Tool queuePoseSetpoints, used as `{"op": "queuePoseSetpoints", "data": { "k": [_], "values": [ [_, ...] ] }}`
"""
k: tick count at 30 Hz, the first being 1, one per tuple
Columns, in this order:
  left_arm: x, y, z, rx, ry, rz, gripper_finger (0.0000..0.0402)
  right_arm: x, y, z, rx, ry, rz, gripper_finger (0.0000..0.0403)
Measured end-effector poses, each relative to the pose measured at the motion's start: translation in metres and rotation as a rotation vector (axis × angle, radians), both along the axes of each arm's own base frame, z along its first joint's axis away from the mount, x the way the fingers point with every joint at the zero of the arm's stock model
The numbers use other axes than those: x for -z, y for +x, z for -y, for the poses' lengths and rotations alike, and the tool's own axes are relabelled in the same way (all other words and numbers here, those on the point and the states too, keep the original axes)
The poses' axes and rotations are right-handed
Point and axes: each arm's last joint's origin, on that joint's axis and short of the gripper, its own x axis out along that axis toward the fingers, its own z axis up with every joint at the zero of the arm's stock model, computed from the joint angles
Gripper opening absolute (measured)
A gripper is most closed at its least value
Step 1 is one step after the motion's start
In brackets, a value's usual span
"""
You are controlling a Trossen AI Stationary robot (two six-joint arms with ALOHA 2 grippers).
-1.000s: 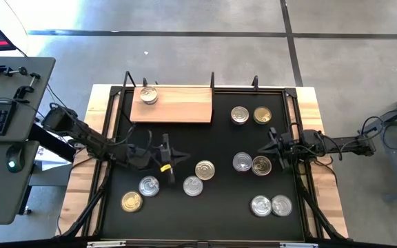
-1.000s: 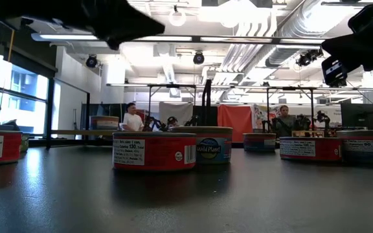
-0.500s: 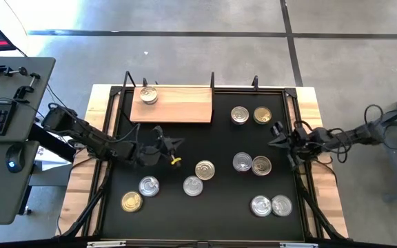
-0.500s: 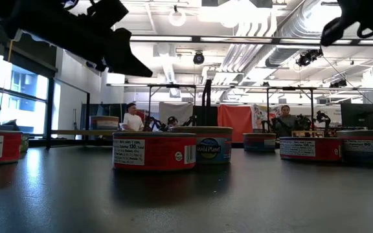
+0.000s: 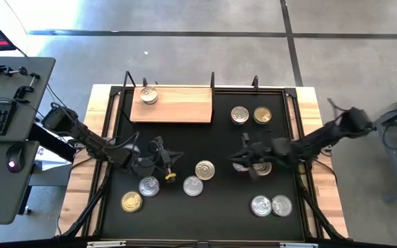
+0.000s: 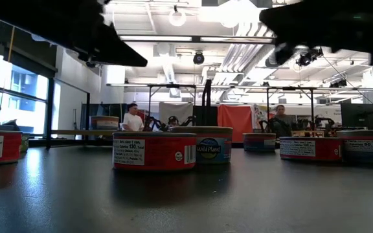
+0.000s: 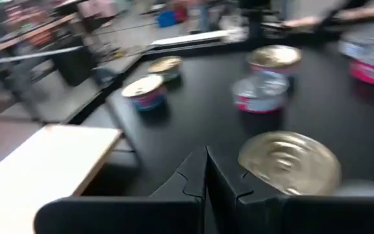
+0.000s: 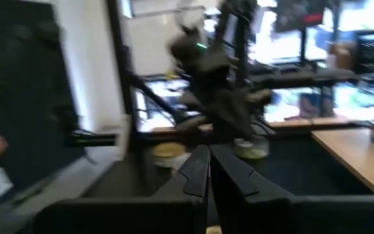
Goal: Stack canned seafood by type on shelf
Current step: Put the red tuna can on the shelf
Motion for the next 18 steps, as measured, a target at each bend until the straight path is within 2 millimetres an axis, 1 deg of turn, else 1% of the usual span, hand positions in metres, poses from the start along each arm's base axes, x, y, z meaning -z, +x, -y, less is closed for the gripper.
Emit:
{"op": "queuePoseSetpoints", "data": {
  "k": [2,5,7,9,11,13,15,18],
  "values": [
    [0.001,-0.003,0.008,0.082,0.013,-0.021,0.0,0.001,0.023,-0.005,0.031,-0.039,-0.035,0.0026],
    [0.001,-0.006,0.018,0.183,0.006,-0.04,0.0,0.004,0.056,-0.013,0.034,-0.133,-0.131,0.0061],
    [0.002,-0.008,0.023,0.233,-0.019,-0.049,0.0,0.005,0.075,-0.018,0.027,-0.194,-0.228,0.0091],
    [0.003,-0.008,0.026,0.299,-0.084,-0.052,0.0,0.005,0.092,-0.023,0.015,-0.241,-0.365,0.012],
    [0.004,-0.008,0.029,0.388,-0.167,-0.071,0.0,0.007,0.104,-0.028,-0.053,-0.265,-0.529,0.0141],
    [0.007,-0.007,0.031,0.458,-0.238,-0.094,0.0,0.01,0.113,-0.037,-0.163,-0.245,-0.68,0.0152],
    [0.013,-0.005,0.032,0.472,-0.277,-0.119,0.0,0.016,0.119,-0.047,-0.259,-0.206,-0.804,0.0155],
    [0.029,-0.002,0.034,0.45,-0.301,-0.166,0.0,0.028,0.126,-0.063,-0.336,-0.199,-0.921,0.0156]
  ]
}}
